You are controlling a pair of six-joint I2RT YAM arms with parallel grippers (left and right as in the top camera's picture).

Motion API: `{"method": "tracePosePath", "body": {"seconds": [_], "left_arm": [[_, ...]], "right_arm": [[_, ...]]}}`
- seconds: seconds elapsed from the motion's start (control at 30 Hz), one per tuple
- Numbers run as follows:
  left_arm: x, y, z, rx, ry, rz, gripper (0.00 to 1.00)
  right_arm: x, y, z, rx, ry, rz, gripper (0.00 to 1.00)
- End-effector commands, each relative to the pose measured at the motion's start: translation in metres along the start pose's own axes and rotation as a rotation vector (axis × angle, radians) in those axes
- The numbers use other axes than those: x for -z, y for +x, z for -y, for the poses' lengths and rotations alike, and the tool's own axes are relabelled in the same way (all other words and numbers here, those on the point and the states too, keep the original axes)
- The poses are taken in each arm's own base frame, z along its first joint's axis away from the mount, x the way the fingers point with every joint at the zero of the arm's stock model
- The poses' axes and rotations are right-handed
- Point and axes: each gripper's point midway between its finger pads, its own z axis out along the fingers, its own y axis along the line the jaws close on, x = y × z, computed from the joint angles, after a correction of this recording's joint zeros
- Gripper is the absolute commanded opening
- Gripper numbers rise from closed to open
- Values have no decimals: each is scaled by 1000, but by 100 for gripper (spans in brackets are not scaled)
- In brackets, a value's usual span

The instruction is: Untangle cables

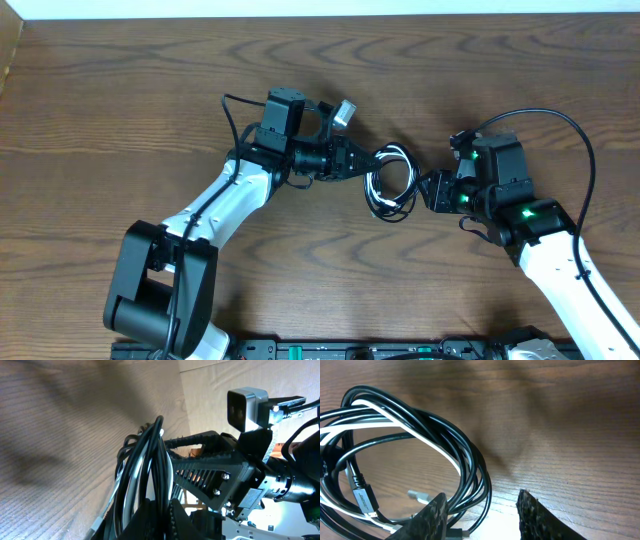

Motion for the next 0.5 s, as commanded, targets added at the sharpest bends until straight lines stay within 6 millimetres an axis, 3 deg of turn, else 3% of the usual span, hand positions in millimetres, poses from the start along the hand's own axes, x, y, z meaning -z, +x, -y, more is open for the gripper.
{"method": "tracePosePath", "body": {"seconds": [0.0,0.2,0.47], "left_arm": [[2,1,13,-43,32,-11,8],[2,1,13,-43,32,-12,8],[2,1,12,-43,31,-11,7]], "right_arm": [[-1,0,-1,-28,2,5,39],[-10,-1,2,-44,10,-3,33],[-32,13,14,-142,46,-82,22]]}}
